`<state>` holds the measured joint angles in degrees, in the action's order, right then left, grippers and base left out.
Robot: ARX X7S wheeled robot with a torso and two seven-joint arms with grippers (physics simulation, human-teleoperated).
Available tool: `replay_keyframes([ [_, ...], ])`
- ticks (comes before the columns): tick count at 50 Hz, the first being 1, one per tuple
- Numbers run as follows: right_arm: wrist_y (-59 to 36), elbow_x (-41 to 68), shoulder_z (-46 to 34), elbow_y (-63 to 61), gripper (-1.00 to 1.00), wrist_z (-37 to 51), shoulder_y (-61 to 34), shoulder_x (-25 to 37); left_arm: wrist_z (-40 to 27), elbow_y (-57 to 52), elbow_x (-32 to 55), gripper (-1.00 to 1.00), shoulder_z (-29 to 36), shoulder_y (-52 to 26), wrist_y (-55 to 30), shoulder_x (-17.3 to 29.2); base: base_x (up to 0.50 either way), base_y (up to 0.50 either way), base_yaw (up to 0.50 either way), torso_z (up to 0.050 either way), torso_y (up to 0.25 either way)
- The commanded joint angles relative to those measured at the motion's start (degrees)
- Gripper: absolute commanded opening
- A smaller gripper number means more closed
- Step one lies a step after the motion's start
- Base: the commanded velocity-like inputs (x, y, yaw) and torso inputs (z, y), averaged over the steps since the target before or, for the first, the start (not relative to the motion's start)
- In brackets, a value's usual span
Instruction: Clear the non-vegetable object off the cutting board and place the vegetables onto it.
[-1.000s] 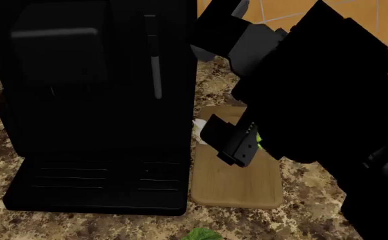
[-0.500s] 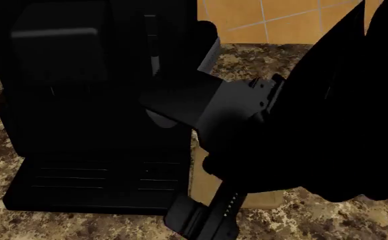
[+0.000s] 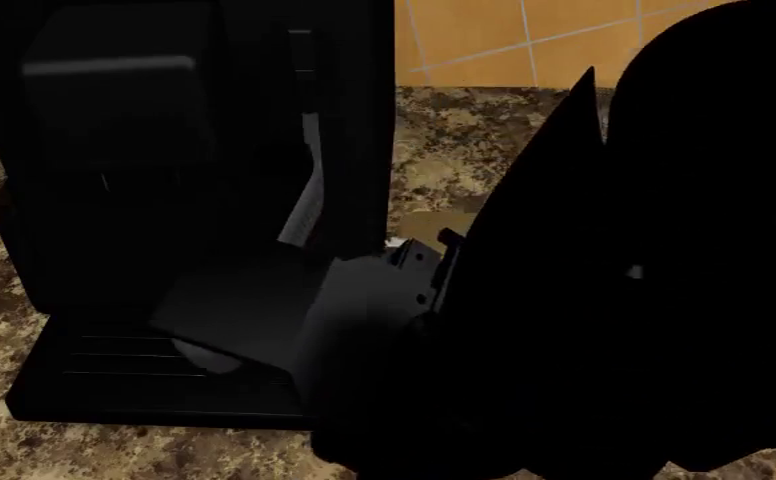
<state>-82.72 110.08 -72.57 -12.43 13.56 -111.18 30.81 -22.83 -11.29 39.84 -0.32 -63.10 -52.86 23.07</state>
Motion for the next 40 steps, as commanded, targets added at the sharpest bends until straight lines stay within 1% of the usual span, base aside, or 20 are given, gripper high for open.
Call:
replay_keyframes([
  [1, 1.53, -1.62, 0.04, -1.19, 1.00, -2.31, 2.96, -1.27, -0.50, 0.23, -0.74, 1.00, -0.31, 0.25, -0.01, 0.39, 0.00, 0.00, 0.00, 0.000, 0.000],
  [4, 2.26, -2.31, 0.06, -1.63, 1.00, -2.95, 4.22, -1.36, -0.53, 0.21, -0.70, 1.00, -0.27, 0.26, 0.03, 0.38, 0.00, 0.00, 0.00, 0.000, 0.000],
  [9, 3.05, -6.16, 0.33, -2.02, 1.00, -6.82, 6.83, -2.00, -0.59, 0.36, -0.71, 1.00, -0.27, 0.09, 0.04, 0.54, 0.00, 0.00, 0.00, 0.000, 0.000],
  [15, 3.90, -7.30, 0.11, -2.24, 1.00, -8.18, 8.27, -2.44, -0.70, 0.44, -0.64, 1.00, -0.26, 0.08, 0.09, 0.51, 0.00, 0.00, 0.00, 0.000, 0.000],
  [24, 5.22, -6.63, -0.59, -2.82, 1.00, -7.78, 10.40, -2.00, -0.62, 0.96, -0.73, 1.00, 0.00, -0.43, 0.39, 0.48, 0.00, 0.00, 0.00, 0.000, 0.000],
  [40, 8.09, -3.06, -2.09, -4.23, 1.00, -3.65, 14.19, 0.65, -0.88, 0.21, -0.34, 1.00, 0.04, 0.38, 0.32, 0.68, 0.00, 0.00, 0.00, 0.000, 0.000],
])
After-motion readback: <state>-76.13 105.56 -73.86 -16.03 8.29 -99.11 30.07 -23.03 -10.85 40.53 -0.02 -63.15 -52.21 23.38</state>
